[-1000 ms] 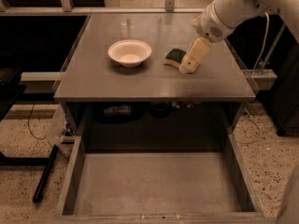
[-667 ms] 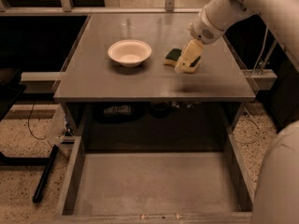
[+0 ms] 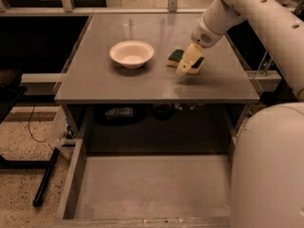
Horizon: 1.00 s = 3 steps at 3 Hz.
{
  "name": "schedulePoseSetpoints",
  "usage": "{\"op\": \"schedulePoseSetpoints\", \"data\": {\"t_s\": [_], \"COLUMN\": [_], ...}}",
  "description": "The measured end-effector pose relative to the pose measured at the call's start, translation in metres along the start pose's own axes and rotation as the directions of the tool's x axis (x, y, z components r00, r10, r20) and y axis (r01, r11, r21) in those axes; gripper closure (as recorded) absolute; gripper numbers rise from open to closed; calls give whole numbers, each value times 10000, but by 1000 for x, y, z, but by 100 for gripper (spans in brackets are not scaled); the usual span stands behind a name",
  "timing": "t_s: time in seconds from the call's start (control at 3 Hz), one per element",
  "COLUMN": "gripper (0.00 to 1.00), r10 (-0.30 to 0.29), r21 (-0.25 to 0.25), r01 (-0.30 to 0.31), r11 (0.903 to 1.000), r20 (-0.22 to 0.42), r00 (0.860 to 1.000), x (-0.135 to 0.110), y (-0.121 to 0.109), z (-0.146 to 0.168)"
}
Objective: Place sponge into top drawer
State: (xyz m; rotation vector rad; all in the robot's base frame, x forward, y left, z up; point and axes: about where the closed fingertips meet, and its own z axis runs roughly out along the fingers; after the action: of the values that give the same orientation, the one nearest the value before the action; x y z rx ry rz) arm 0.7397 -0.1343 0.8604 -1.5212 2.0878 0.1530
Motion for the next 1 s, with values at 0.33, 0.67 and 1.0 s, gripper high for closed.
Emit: {"op": "schedulePoseSetpoints", "data": {"t_s": [0.33, 0.67, 1.0], "gripper": [0, 0, 18], "r10": [313, 439, 439], "r21": [-110, -290, -291], "r01": [-316, -451, -452], "r11": [9994, 9986, 9986], "r20": [-221, -427, -429], "r00": [9993, 9981, 9981], "x": [11, 19, 19], "y": [-4, -5, -5], "z": [11, 17, 17]}}
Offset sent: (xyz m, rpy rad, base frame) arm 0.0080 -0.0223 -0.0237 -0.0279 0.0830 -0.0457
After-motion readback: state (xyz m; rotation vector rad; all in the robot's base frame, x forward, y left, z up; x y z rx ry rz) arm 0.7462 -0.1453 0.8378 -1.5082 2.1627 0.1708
